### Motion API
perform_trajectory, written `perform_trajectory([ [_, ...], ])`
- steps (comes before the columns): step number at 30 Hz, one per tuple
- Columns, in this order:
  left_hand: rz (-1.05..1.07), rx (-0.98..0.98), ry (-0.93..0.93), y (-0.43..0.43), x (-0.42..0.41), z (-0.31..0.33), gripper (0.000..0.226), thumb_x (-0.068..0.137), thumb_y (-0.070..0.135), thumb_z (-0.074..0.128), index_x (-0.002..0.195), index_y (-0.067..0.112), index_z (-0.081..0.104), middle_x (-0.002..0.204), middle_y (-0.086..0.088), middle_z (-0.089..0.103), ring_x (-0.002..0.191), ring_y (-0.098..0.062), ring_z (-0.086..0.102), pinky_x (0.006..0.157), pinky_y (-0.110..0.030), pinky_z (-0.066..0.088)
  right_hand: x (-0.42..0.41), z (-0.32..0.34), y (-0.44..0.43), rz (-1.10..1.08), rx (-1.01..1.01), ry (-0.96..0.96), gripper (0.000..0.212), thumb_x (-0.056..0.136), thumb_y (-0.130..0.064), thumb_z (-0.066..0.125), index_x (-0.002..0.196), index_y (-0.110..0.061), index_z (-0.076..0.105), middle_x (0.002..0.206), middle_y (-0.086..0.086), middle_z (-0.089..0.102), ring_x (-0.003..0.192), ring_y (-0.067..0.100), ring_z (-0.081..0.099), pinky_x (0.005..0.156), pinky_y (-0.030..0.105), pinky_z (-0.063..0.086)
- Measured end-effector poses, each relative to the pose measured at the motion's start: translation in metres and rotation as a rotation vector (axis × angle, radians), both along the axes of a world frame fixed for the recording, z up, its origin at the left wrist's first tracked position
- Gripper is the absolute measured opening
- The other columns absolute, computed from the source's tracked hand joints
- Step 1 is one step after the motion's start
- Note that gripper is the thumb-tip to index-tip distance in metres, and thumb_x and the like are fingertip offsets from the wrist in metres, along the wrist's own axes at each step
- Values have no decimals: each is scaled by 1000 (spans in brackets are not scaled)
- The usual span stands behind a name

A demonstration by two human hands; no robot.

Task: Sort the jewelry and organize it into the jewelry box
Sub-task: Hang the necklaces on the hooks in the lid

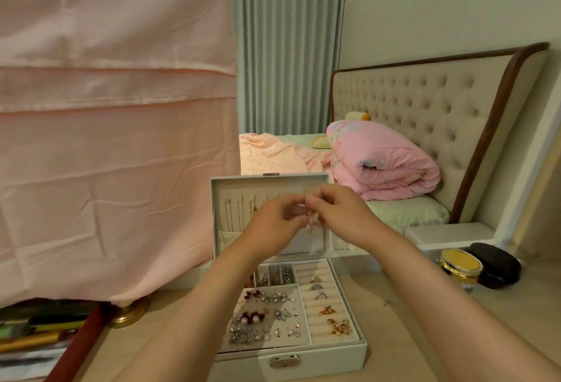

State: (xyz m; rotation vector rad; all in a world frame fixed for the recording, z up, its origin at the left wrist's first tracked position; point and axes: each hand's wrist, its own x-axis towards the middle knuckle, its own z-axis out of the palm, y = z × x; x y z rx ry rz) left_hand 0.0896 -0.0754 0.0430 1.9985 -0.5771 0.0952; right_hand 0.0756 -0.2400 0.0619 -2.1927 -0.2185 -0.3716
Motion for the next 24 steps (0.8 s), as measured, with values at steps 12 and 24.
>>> perform_trajectory([
  [12, -118, -88, 222, 23, -78, 36, 12, 95, 14, 64, 91, 6, 72, 71, -5, 66, 69, -15, 61, 84, -33, 56, -96, 11, -17, 250, 413, 353, 30, 104, -29, 51, 81, -12, 58, 54, -1, 37, 46, 15, 35, 55, 32, 44],
  [24, -137, 192, 362, 45, -150, 39, 28, 101, 32, 56, 82, 12, 57, 58, 4, 54, 62, -21, 60, 64, -28, 49, -157, -5, -12, 335, 302, 387, 30, 103, -24, 55, 79, -10, 69, 82, 8, 66, 60, 17, 53, 58, 33, 49],
])
